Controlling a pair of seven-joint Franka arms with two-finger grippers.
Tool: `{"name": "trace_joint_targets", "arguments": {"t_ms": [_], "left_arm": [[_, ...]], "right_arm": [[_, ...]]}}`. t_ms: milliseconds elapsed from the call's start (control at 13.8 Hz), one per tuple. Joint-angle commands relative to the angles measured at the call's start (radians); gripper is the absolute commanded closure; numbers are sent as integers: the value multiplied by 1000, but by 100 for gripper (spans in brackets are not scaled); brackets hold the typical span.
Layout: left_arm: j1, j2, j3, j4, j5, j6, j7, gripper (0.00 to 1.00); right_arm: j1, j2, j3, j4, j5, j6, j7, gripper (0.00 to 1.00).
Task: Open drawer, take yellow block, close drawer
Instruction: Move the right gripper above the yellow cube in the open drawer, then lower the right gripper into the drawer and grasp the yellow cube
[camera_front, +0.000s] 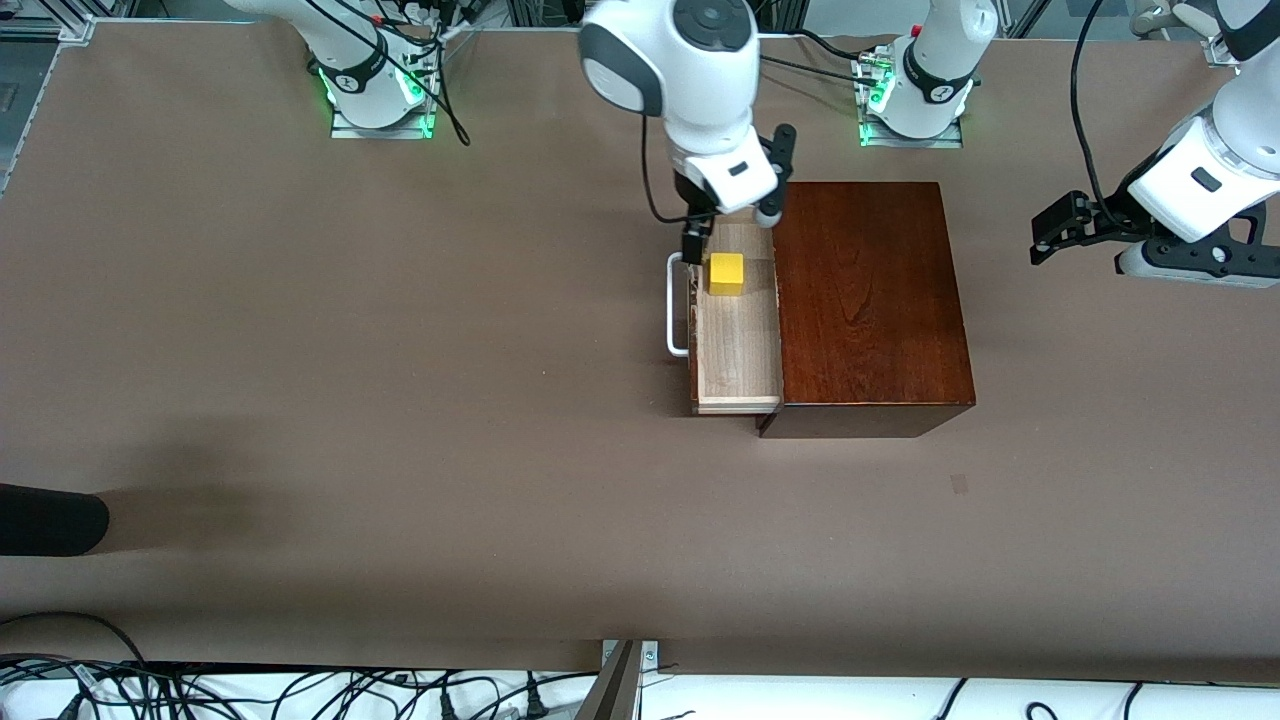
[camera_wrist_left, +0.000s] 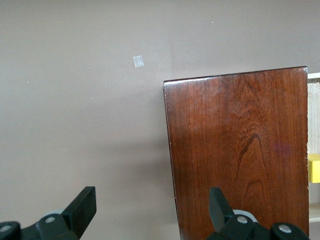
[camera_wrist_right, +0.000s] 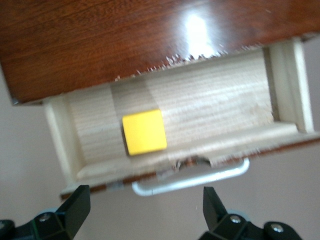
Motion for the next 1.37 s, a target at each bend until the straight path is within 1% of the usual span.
{"name": "trace_joint_targets", "arguments": {"t_ms": [0,505,722,1011,1300], "left_arm": [[1,-2,0,0,20,-8,-8,0],[4,4,0,8,20,-10,-4,0],[6,5,0,8,20,-10,-4,0],[4,5,0,8,20,-10,-4,0],[3,5,0,10,19,-10,-4,0]], "right_arm": [[12,49,-13,56,-31,22,-79,0],[25,107,-16,56,-39,62,-121,0],[28,141,-17,56,-43,101,-136,0],[32,158,-16,55,-66,114,-138,0],[38,164,-16,56,-68,126,-138,0]]}}
